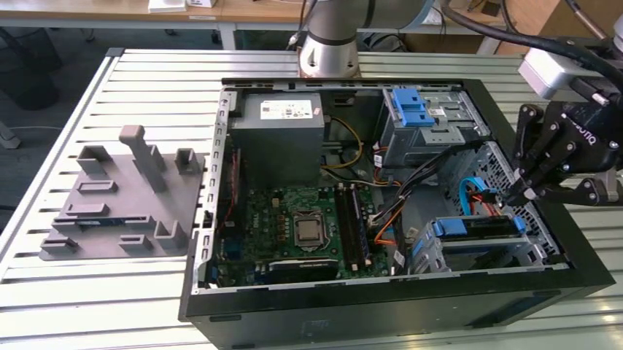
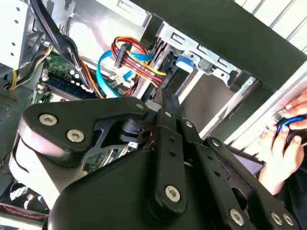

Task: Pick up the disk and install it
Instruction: 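Insert the second disk wire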

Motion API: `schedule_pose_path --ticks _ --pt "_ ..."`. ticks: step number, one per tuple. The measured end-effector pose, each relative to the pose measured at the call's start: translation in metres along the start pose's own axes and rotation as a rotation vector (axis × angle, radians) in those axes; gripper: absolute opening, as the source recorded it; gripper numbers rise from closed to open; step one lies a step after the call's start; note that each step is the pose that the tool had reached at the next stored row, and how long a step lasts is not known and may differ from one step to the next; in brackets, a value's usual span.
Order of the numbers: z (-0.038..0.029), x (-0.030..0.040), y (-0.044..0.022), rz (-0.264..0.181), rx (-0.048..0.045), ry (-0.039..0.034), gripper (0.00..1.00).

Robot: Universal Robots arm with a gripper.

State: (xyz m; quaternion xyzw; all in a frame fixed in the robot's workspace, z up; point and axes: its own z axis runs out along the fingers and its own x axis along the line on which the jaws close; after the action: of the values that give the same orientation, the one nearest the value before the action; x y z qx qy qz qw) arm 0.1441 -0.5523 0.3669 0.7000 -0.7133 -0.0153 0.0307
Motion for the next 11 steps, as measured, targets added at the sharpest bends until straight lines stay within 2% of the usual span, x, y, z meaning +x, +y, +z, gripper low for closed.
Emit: schedule_pose_path --ticks 5,11 --pt "-0.007 0.0003 0.009 0.0 0.0078 -0.0002 0.11" --pt "-0.0076 -0.0007 0.0176 0.0 0.0106 -0.0003 0.11"
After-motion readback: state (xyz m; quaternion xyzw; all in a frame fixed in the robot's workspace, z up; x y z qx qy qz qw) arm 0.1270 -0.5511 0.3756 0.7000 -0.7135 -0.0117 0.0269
